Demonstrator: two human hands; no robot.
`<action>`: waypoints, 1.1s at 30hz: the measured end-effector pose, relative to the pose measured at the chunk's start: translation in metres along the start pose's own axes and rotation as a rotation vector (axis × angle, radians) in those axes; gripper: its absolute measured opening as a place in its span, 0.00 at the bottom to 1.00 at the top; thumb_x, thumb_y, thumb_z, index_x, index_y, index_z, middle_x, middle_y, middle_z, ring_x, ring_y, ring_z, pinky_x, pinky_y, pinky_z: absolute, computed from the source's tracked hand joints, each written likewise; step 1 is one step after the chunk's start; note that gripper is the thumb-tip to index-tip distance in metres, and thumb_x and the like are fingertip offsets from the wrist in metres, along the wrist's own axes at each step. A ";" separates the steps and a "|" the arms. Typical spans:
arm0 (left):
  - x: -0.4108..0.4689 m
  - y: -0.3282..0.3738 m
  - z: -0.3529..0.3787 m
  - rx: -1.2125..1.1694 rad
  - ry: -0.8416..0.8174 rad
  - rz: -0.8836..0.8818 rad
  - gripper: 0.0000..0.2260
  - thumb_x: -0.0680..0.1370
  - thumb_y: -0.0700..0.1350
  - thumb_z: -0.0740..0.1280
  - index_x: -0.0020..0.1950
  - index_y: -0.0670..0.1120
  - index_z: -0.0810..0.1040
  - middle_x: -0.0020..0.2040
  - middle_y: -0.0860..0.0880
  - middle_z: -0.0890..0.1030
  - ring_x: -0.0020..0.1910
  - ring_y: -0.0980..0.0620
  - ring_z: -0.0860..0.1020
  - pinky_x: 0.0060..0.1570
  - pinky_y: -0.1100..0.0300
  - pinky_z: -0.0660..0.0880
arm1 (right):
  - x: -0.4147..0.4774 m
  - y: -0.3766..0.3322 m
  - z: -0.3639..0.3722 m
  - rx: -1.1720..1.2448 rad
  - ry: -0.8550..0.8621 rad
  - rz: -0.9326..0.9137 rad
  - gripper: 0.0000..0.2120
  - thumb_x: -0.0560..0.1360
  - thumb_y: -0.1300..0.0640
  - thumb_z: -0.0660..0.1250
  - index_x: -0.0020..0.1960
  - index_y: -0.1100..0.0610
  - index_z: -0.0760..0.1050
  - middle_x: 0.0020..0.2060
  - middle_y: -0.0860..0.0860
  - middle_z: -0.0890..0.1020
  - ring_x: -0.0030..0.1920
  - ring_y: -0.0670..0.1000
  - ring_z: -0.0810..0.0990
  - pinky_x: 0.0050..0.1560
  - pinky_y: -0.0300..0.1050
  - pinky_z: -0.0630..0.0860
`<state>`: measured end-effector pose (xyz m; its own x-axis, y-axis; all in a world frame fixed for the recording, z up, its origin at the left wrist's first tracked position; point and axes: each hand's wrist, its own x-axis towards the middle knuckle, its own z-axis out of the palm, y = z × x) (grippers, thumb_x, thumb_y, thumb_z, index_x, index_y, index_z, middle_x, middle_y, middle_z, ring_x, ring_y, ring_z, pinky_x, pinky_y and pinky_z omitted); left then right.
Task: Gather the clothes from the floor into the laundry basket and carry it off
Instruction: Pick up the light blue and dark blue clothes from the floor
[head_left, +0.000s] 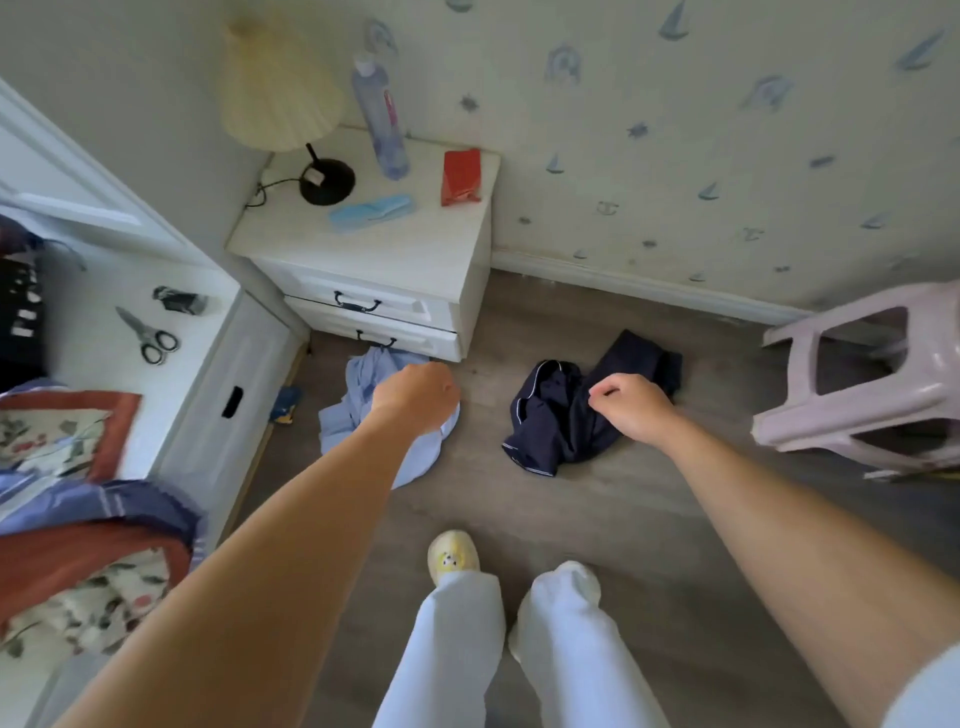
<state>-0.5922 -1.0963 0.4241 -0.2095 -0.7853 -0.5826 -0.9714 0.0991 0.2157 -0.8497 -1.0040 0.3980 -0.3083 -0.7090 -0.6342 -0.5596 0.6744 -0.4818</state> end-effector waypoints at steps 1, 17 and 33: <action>0.024 -0.004 0.012 -0.013 0.012 0.004 0.11 0.77 0.43 0.54 0.37 0.47 0.72 0.34 0.46 0.74 0.35 0.45 0.74 0.35 0.58 0.71 | 0.025 0.007 0.006 -0.011 -0.001 -0.002 0.12 0.74 0.50 0.64 0.56 0.49 0.79 0.51 0.47 0.82 0.48 0.49 0.78 0.46 0.44 0.72; 0.339 -0.155 0.360 0.015 0.060 -0.329 0.35 0.73 0.63 0.66 0.75 0.60 0.54 0.79 0.48 0.42 0.77 0.41 0.42 0.65 0.28 0.52 | 0.374 0.221 0.262 -0.164 0.054 0.301 0.66 0.52 0.29 0.77 0.75 0.34 0.35 0.78 0.52 0.35 0.76 0.62 0.34 0.74 0.67 0.47; 0.408 -0.225 0.440 -0.101 0.103 -0.146 0.14 0.77 0.40 0.63 0.63 0.46 0.74 0.62 0.38 0.71 0.57 0.36 0.72 0.57 0.48 0.73 | 0.454 0.241 0.323 -0.170 0.267 0.366 0.42 0.66 0.55 0.78 0.72 0.54 0.58 0.63 0.64 0.71 0.55 0.66 0.77 0.46 0.52 0.74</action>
<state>-0.5083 -1.1705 -0.2066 -0.0495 -0.8455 -0.5317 -0.9735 -0.0783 0.2151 -0.8761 -1.0966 -0.2021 -0.6829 -0.4744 -0.5555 -0.4884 0.8620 -0.1358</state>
